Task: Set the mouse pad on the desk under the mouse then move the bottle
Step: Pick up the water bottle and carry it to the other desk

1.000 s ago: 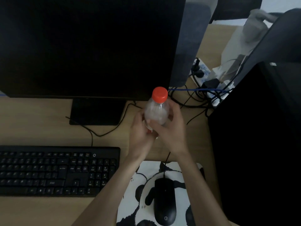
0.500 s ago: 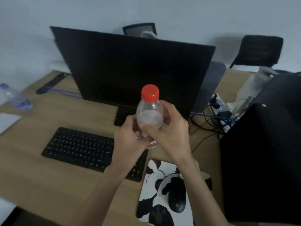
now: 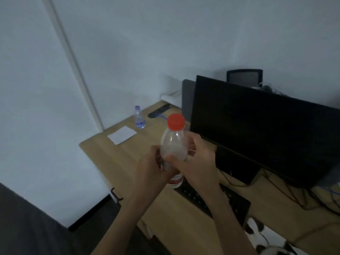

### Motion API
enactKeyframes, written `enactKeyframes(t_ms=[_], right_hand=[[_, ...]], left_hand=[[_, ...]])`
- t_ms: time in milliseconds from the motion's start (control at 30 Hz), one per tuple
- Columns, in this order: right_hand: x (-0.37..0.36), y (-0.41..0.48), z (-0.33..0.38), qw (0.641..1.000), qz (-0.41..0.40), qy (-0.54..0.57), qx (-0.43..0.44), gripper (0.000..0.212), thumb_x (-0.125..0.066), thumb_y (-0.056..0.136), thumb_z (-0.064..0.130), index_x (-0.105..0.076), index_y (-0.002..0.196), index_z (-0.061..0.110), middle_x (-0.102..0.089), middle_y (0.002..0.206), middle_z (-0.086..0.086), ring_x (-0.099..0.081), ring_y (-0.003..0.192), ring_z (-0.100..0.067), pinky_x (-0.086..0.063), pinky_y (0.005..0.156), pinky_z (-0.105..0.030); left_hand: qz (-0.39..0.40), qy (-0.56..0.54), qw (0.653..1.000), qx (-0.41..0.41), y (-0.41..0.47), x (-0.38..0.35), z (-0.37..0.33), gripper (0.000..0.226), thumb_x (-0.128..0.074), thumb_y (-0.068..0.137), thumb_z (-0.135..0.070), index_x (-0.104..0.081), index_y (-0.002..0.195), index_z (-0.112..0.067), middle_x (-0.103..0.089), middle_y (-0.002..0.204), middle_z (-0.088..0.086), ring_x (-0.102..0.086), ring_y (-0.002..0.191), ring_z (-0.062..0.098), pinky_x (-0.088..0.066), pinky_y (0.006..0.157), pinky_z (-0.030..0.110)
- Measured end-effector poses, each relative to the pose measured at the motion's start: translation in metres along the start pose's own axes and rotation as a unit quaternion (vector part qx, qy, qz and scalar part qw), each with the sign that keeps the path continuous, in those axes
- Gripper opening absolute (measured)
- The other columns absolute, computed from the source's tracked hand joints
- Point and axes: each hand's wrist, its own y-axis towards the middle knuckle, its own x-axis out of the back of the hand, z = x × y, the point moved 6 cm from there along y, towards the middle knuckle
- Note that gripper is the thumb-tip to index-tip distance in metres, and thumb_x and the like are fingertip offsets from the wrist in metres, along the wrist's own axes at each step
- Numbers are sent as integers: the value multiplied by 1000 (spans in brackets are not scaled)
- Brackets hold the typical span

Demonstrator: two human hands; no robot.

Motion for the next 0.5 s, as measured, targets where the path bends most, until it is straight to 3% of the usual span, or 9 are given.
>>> enactKeyframes(t_ms=[100, 267, 500], right_hand=[[-50, 12, 19, 1000, 14, 8, 11, 57, -79, 58, 31, -51, 107, 31, -48, 86, 30, -52, 83, 10, -38, 67, -4], [-125, 37, 40, 999, 35, 29, 7, 54, -78, 59, 26, -54, 108, 25, -61, 100, 9, -58, 94, -8, -49, 76, -23], [-224, 89, 62, 999, 32, 24, 21, 63, -77, 61, 31, -51, 117, 23, -62, 110, 4, -59, 99, -10, -53, 85, -32]], left_hand=[[-15, -4, 1000, 13, 16, 43, 26, 42, -73, 71, -23, -53, 107, -15, -53, 84, -24, -54, 80, -10, -46, 64, 3], [-21, -15, 999, 30, 49, 99, 70, 46, -73, 71, -24, -54, 111, -10, -60, 98, -3, -59, 94, 14, -50, 79, 23], [-26, 8, 999, 23, 116, 163, 132, 41, -69, 75, -25, -54, 110, -9, -59, 93, -6, -56, 84, 7, -43, 66, 8]])
